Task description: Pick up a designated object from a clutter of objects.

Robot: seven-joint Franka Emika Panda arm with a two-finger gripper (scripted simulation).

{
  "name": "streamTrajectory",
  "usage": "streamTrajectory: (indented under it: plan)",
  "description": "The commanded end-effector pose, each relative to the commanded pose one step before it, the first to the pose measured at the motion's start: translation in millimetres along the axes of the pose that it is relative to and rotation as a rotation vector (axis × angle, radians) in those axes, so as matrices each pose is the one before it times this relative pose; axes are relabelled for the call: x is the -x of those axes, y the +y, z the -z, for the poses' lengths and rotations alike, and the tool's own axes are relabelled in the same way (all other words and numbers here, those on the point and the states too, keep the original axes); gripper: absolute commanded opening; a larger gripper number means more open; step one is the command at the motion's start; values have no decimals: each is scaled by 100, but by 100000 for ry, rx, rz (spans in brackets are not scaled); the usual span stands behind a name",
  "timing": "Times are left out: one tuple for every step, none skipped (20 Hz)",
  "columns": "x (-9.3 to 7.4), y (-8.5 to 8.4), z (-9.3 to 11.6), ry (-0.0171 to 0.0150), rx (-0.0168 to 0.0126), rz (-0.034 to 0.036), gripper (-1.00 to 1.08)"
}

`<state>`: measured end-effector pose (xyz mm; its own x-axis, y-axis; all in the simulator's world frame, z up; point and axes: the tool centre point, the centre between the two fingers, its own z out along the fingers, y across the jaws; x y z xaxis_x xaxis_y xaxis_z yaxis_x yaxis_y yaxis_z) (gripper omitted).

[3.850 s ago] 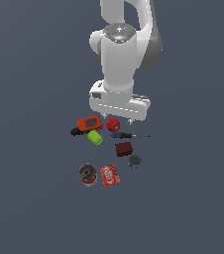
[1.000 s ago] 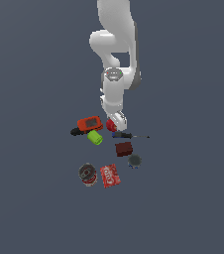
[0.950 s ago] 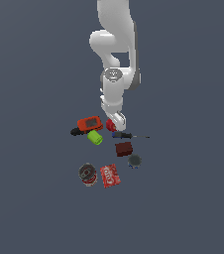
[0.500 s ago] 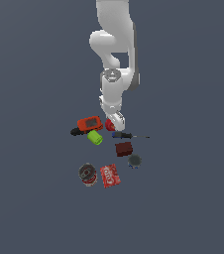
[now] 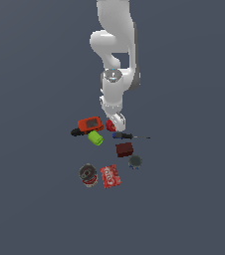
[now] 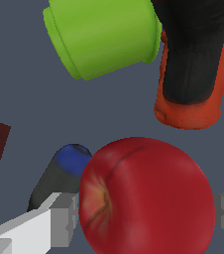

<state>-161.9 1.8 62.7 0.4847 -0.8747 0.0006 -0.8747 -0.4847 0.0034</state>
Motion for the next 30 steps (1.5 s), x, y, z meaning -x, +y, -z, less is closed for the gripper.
streamTrajectory:
  plan:
    - [7, -302, 330, 127, -227, 120, -100]
    - [12, -127, 185, 0, 0, 0, -100]
    - [15, -151, 219, 0, 0, 0, -100]
    - [40, -187, 253, -3, -1, 69, -100]
    - [19, -198, 288, 0, 0, 0, -100]
    - [22, -223, 323, 0, 0, 0, -100]
    - [41, -256, 359, -3, -1, 49, -100]
    - [26, -273, 396, 0, 0, 0, -100]
    - [52, -311, 433, -5, -2, 69, -100]
    - [31, -325, 471, 0, 0, 0, -100]
    - [33, -352, 510, 0, 0, 0, -100]
    - [60, -392, 549, -6, -3, 69, -100]
    - [55, -417, 590, -5, -2, 49, -100]
    - [40, -438, 633, 0, 0, 0, -100]
    - [67, -480, 674, -7, -3, 69, -100]
    - [62, -503, 711, -5, -2, 48, -100]
    - [62, -519, 734, -5, -3, 48, -100]
    - [44, -519, 743, 0, 0, 0, -100]
    - [70, -539, 753, -7, -4, 69, -100]
    - [62, -543, 762, -5, -3, 48, -100]
    - [43, -544, 772, 0, 0, 0, -100]
    - [80, -569, 782, -10, -5, 97, -100]
    - [42, -562, 791, 0, 0, 0, -100]
    - [80, -587, 801, -10, -6, 97, -100]
    - [60, -588, 810, -5, -3, 48, -100]
    - [39, -589, 819, 0, 0, 0, -100]
    - [66, -609, 828, -7, -4, 69, -100]
    - [57, -614, 835, -5, -3, 48, -100]
    - [55, -609, 824, -5, -3, 48, -100]
    - [53, -596, 802, -5, -4, 48, -100]
